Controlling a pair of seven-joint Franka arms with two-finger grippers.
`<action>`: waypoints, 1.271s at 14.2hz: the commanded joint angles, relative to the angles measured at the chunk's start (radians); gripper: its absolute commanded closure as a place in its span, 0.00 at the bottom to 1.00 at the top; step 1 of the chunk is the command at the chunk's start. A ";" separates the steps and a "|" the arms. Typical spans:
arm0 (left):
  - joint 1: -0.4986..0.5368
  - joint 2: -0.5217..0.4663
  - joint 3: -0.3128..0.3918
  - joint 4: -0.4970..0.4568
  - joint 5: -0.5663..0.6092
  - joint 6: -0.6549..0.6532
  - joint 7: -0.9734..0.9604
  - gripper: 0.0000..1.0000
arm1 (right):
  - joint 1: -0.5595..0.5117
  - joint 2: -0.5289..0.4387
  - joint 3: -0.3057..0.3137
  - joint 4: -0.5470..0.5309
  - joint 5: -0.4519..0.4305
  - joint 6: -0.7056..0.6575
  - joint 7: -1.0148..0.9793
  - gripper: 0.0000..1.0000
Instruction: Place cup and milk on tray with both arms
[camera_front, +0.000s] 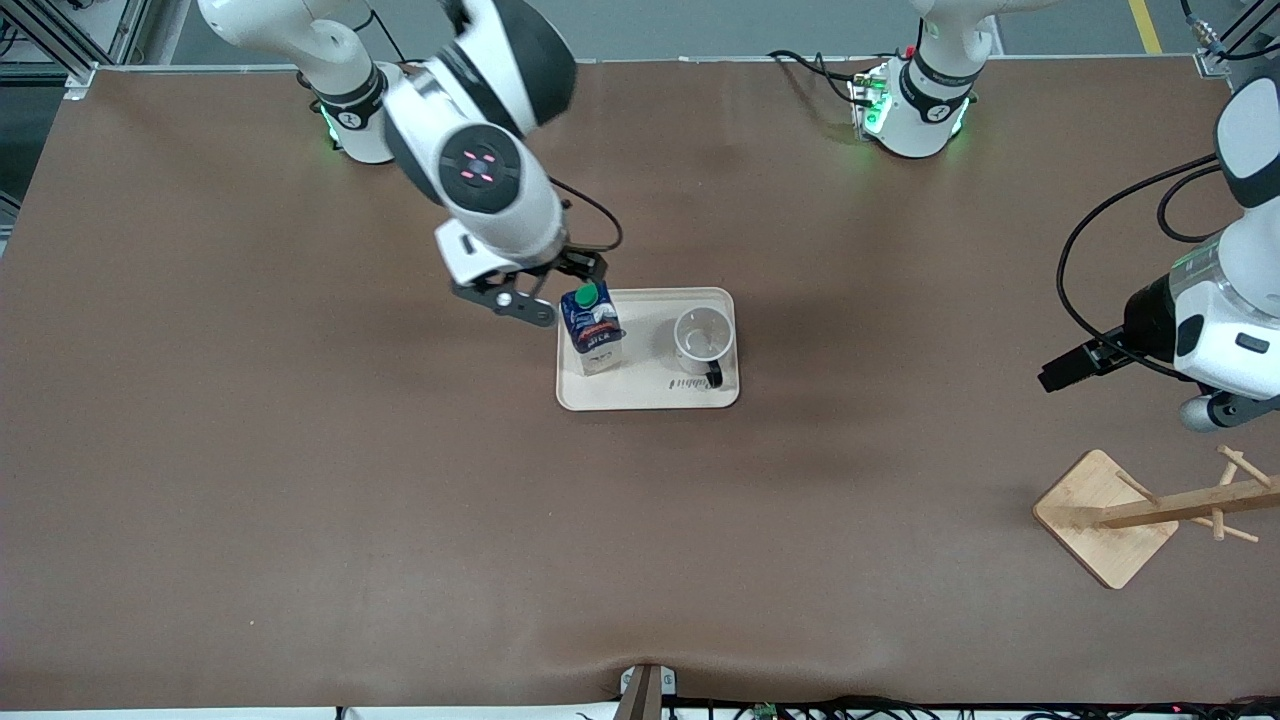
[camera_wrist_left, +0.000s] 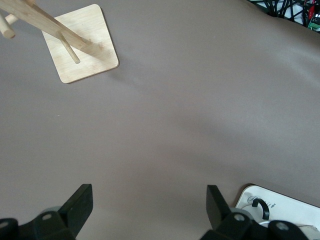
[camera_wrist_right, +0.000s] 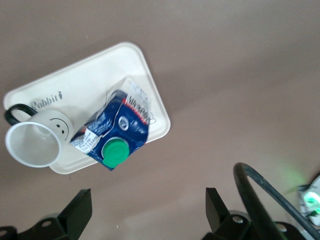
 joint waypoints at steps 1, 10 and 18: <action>0.001 -0.013 -0.009 0.011 0.021 -0.042 0.009 0.00 | -0.130 0.009 0.012 0.126 0.001 -0.166 -0.027 0.00; 0.001 -0.051 -0.009 0.013 0.023 -0.076 0.080 0.00 | -0.544 -0.320 -0.012 -0.196 -0.117 0.061 -0.667 0.00; -0.002 -0.054 -0.004 0.011 0.026 -0.076 0.183 0.00 | -0.643 -0.447 -0.014 -0.386 -0.137 0.186 -0.849 0.00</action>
